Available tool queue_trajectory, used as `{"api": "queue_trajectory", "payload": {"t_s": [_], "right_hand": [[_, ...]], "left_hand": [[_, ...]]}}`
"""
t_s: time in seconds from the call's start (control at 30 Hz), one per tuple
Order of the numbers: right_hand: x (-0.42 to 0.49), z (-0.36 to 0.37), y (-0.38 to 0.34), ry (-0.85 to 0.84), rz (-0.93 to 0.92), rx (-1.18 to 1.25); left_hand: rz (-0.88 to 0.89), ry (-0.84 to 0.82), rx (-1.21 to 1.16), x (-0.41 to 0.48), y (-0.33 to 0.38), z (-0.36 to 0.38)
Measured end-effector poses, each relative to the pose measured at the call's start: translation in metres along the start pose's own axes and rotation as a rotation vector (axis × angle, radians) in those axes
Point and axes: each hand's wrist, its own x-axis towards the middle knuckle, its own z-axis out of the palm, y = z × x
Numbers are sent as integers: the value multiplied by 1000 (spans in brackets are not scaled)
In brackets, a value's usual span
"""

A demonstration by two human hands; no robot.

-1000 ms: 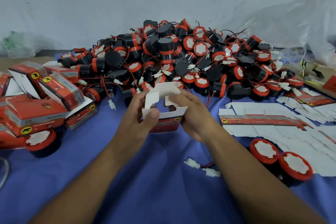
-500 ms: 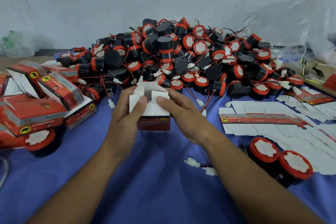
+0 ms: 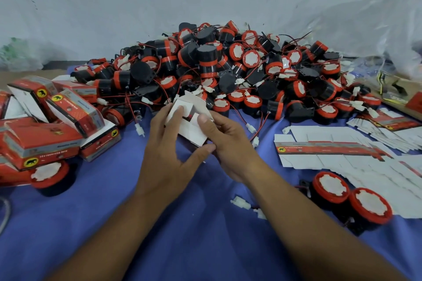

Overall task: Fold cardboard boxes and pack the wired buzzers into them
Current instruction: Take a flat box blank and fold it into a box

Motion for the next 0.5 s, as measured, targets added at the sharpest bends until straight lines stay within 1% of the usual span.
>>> {"api": "queue_trajectory", "payload": {"t_s": [0.07, 0.13, 0.3, 0.43, 0.5], "right_hand": [[-1, -1, -5, -5, 106, 1], [1, -5, -11, -6, 170, -12], [3, -12, -14, -17, 192, -146], [1, -11, -17, -45, 189, -179], [1, -14, -20, -48, 172, -233]], "left_hand": [[-6, 45, 22, 1, -4, -3], [0, 45, 18, 0, -7, -4], [12, -25, 5, 1, -9, -3], [1, -66, -14, 0, -6, -5], [-1, -81, -31, 0, -4, -6]]}}
